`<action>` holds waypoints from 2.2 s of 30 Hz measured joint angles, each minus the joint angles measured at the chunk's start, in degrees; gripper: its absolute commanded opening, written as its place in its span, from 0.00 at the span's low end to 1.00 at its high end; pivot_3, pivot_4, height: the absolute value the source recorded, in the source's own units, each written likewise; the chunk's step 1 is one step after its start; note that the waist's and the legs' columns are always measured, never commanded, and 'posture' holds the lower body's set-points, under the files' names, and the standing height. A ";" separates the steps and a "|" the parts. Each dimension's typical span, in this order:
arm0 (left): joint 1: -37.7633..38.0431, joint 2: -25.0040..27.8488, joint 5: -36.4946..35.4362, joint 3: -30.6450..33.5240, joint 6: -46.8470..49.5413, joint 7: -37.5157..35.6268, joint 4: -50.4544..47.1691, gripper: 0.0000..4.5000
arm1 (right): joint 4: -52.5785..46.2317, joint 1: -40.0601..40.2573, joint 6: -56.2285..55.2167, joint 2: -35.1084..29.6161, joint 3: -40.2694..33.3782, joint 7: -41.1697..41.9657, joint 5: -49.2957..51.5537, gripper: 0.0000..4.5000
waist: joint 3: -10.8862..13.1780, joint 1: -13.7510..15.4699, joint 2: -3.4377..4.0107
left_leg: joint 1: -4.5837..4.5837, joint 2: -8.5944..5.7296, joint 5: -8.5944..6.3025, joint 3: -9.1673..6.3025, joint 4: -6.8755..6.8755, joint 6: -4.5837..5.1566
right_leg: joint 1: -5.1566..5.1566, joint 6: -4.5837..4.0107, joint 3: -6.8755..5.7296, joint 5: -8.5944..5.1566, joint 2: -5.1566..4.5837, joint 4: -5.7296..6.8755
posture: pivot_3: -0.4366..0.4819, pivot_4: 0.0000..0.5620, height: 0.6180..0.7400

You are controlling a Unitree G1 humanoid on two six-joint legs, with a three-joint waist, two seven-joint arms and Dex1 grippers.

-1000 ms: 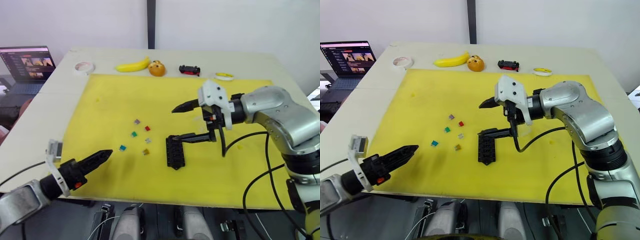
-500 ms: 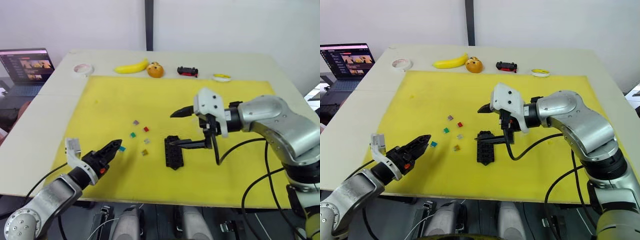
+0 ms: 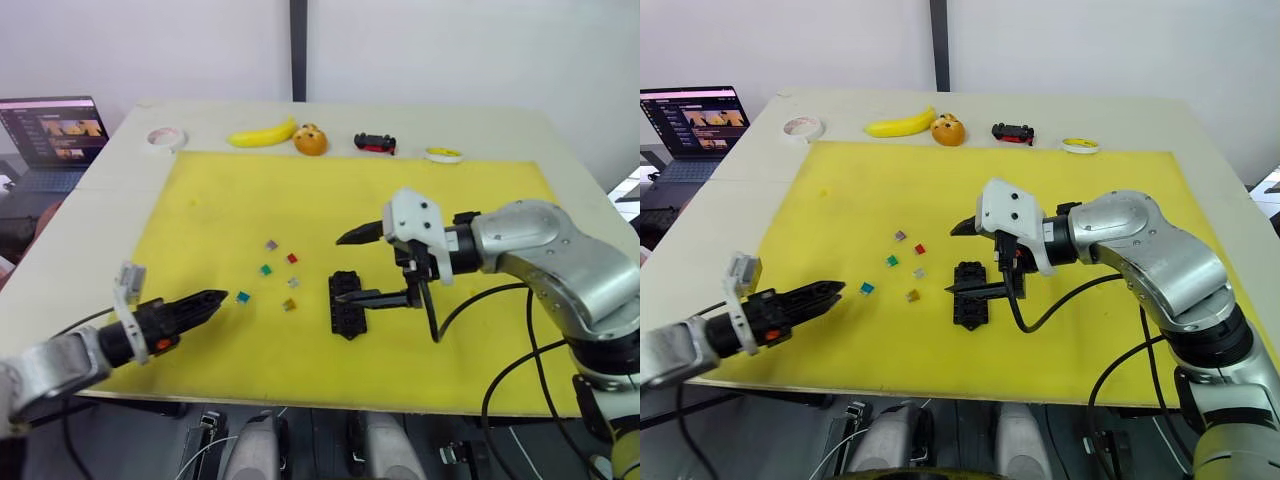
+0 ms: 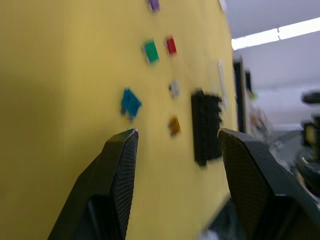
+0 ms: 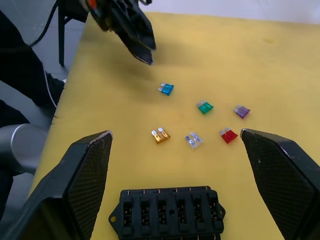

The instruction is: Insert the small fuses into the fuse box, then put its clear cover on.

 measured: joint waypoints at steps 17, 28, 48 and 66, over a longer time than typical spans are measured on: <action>-9.69 -4.82 0.02 -8.18 4.55 1.24 13.70 0.60 | -1.35 0.10 0.62 0.43 0.98 -2.70 -0.12 0.98 | 0.01 0.12 -0.03 | -0.05 0.10 0.01 -0.06 -0.06 -0.05 | -0.06 0.02 0.00 0.02 -0.47 0.02 | 0.48 0.27 0.98; -9.49 -13.95 -0.61 -0.75 1.75 14.63 8.96 0.60 | -1.35 0.08 0.59 0.30 0.98 -2.86 -0.14 0.98 | 0.00 0.04 -0.04 | -0.04 0.06 0.01 -0.07 -0.06 -0.04 | -0.04 0.01 -0.04 0.02 -0.46 0.02 | 0.48 0.27 0.98; -9.29 -11.42 -1.13 -1.84 3.39 14.74 9.77 0.60 | -1.34 0.08 0.55 0.22 0.99 -2.86 -0.75 0.98 | 0.00 -0.01 -0.04 | -0.03 0.10 0.00 -0.06 -0.08 -0.04 | -0.05 -0.03 -0.03 -0.01 -0.33 -0.01 | 0.48 0.27 0.98; -13.86 -13.17 -1.26 -3.85 3.48 19.05 12.24 0.60 | -1.39 0.08 0.57 0.22 1.00 -3.30 -1.15 0.98 | 0.00 1.41 -0.04 | -0.04 0.01 0.00 -0.08 -0.07 -0.03 | -0.02 -0.06 -0.07 -0.02 -0.52 -0.04 | 0.48 0.27 0.98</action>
